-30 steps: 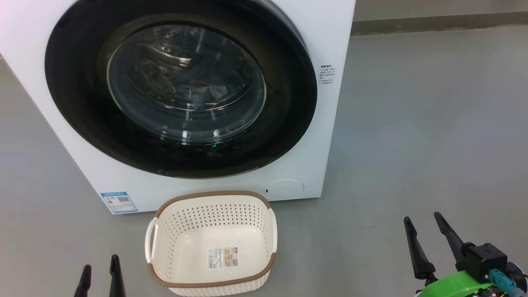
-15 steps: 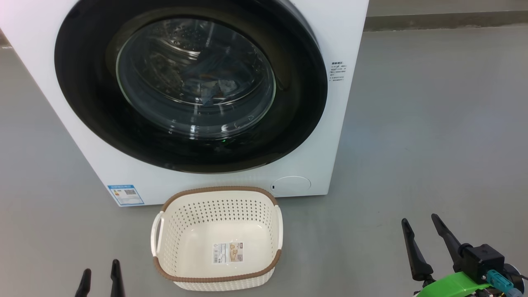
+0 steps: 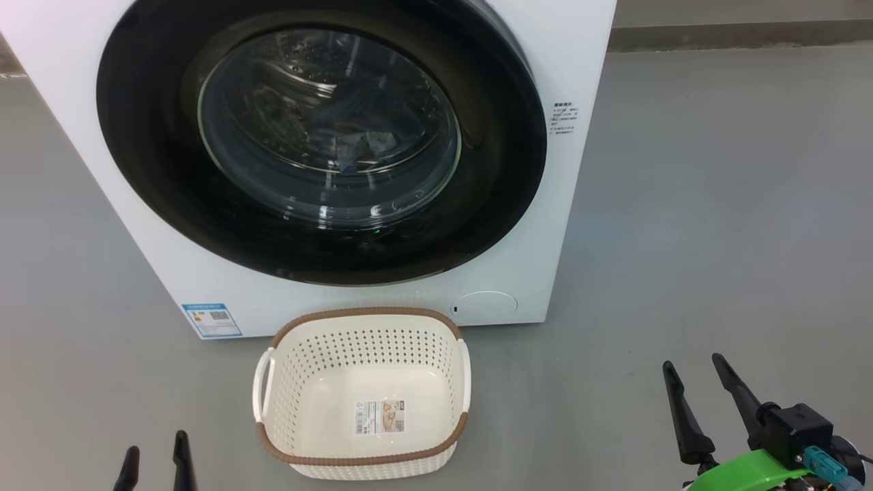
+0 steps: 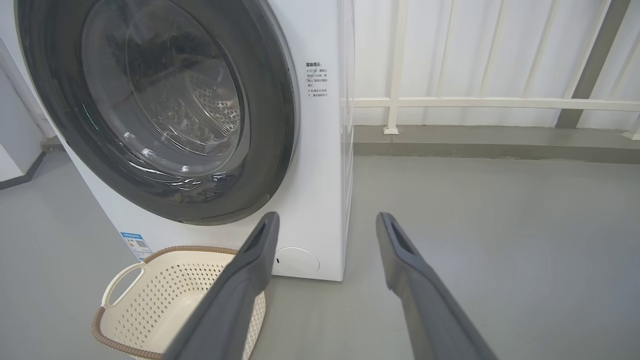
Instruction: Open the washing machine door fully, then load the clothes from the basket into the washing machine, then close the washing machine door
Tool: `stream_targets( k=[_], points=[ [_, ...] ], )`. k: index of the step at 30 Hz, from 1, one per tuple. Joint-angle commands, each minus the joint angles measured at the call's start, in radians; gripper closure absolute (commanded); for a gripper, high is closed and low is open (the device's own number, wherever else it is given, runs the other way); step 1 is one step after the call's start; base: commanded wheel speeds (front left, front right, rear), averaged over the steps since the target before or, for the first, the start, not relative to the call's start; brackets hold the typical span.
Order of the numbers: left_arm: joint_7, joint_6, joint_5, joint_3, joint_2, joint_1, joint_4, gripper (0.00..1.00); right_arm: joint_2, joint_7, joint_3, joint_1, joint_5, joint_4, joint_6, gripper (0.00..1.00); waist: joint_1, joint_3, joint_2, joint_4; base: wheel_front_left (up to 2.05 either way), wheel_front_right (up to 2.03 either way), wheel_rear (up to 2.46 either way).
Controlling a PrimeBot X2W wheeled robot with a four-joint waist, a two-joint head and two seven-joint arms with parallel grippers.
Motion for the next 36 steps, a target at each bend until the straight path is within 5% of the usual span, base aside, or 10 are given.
stream_targets(
  k=[1, 20, 21, 32, 36],
  points=[
    [-0.008, -0.003, 0.007, 0.036, 0.018, -0.024, -0.019, 0.0, -0.004, -0.005, 0.027, -0.021, -0.011, -0.023, -0.006, 0.0, 0.0, 0.0, 0.0, 0.001, 0.0, 0.0, 0.0],
    [-0.008, -0.003, 0.011, 0.044, 0.018, -0.023, -0.039, 0.0, 0.005, -0.005, 0.024, -0.024, -0.007, -0.019, -0.006, 0.0, 0.0, 0.002, 0.0, 0.017, 0.0, 0.0, 0.0],
    [0.0, 0.0, 0.006, 0.009, 0.0, 0.0, -0.012, 1.0, 0.012, 0.0, -0.001, 0.0, 0.0, 0.001, 0.0, 1.0, 0.0, 0.002, 0.0, 0.018, 0.0, 0.0, 0.0],
    [0.028, 0.0, -0.062, 0.004, -0.014, -0.003, 0.027, 1.0, 0.019, 0.025, -0.008, 0.0, 0.08, 0.054, 0.0, 1.0, 0.0022, 0.0, 0.0, 0.014, 0.0, 0.0, 0.0],
    [0.038, 0.0, -0.101, 0.004, -0.012, -0.008, 0.023, 1.0, 0.019, 0.035, -0.007, -0.002, 0.127, 0.052, 0.0, 1.0, 0.0003, 0.002, 0.0, 0.012, 0.0, 0.0, 0.0]
  ],
)
